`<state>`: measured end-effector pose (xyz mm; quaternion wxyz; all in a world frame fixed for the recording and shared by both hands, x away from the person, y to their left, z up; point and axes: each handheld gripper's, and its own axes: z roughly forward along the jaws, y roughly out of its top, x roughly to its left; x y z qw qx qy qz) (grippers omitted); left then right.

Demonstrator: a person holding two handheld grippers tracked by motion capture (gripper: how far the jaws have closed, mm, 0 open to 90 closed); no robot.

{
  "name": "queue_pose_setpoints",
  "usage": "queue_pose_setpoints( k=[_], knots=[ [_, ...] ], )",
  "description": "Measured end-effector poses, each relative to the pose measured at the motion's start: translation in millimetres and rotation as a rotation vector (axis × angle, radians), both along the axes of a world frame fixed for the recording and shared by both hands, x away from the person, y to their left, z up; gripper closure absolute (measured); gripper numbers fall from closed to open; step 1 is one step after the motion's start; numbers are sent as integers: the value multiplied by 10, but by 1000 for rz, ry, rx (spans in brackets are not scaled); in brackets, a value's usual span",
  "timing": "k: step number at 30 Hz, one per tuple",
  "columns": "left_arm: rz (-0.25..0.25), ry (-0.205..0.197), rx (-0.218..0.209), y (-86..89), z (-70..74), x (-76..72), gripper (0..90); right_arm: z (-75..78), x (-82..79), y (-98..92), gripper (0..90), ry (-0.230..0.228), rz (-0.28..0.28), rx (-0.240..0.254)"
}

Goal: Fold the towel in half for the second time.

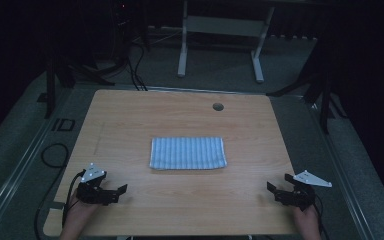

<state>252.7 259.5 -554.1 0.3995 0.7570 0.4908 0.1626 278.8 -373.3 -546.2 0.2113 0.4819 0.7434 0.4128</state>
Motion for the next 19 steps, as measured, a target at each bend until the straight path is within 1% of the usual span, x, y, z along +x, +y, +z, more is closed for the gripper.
queue_pose_setpoints(
  k=[1,3,5,6,7,8,10,11,12,14,16,19],
  knots=[
    [-1,5,-3,4,-1,-1,19,0,0,-25,129,-4,-16,7],
    [5,3,-2,3,-1,-6,19,4,3,-67,129,-13,-34,19],
    [7,5,-11,5,-18,-8,20,4,9,-95,129,-15,-40,6],
    [7,5,-11,5,-18,-8,19,-2,13,-105,129,-13,-44,10],
    [7,8,1,3,-34,-4,20,-7,18,-110,129,-10,-46,13],
    [13,9,1,4,-39,-1,20,-11,23,-107,129,-5,-45,15],
    [15,12,-13,9,-47,3,20,-19,31,-88,129,-1,-38,-4],
    [15,12,-13,9,-47,3,19,-19,31,-88,129,-1,-38,-4],
    [15,10,-21,19,-50,0,19,-32,36,-74,129,1,-33,-25],
    [16,16,-23,22,-54,-5,19,-38,37,-63,129,0,-28,-41],
    [17,15,-30,18,-57,-10,19,-35,36,-60,129,-3,-30,-42],
    [12,17,-27,5,-63,-10,20,-36,38,-52,129,-3,-25,-49]
  ],
)
